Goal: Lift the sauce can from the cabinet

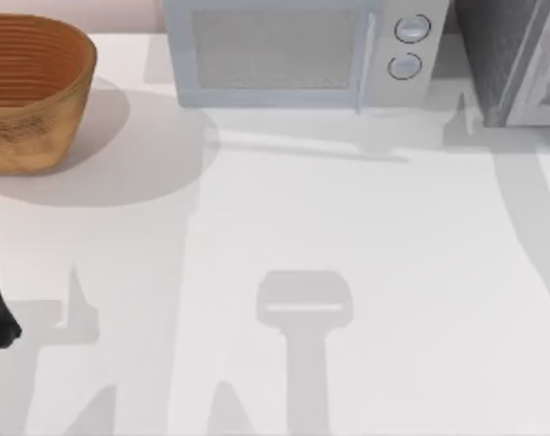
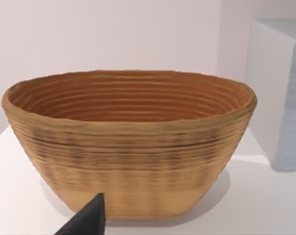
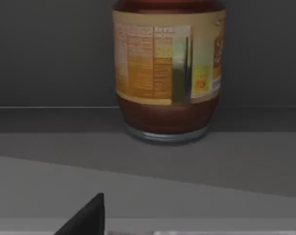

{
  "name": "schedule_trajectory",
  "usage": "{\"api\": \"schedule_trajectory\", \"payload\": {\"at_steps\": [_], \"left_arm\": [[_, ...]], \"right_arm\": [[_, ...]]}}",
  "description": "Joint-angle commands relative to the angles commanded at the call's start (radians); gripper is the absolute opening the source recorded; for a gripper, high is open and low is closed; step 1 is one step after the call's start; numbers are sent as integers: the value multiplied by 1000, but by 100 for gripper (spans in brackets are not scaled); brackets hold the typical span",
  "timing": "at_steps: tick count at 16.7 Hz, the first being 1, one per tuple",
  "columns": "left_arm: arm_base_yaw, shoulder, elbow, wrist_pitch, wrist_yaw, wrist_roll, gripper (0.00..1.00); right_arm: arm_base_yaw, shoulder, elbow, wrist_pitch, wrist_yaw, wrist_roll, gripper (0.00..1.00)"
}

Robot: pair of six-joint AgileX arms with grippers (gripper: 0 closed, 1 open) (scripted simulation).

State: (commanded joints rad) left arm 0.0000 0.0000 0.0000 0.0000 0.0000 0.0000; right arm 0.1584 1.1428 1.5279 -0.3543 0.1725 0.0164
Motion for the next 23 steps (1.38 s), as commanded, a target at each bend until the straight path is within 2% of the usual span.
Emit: {"api": "schedule_trajectory", "payload": {"at_steps": [5,12,19,23], "left_arm": [[0,0,0,0,0,0,100],[0,0,0,0,0,0,100],[0,0,0,0,0,0,100],[0,0,0,0,0,0,100]], "right_arm": [[25,174,203,-59,23,-1,100],[20,198,227,-56,22,1,100],[-10,461,439,-5,2,0,100],[-15,493,467,1,-2,-2,100]]}}
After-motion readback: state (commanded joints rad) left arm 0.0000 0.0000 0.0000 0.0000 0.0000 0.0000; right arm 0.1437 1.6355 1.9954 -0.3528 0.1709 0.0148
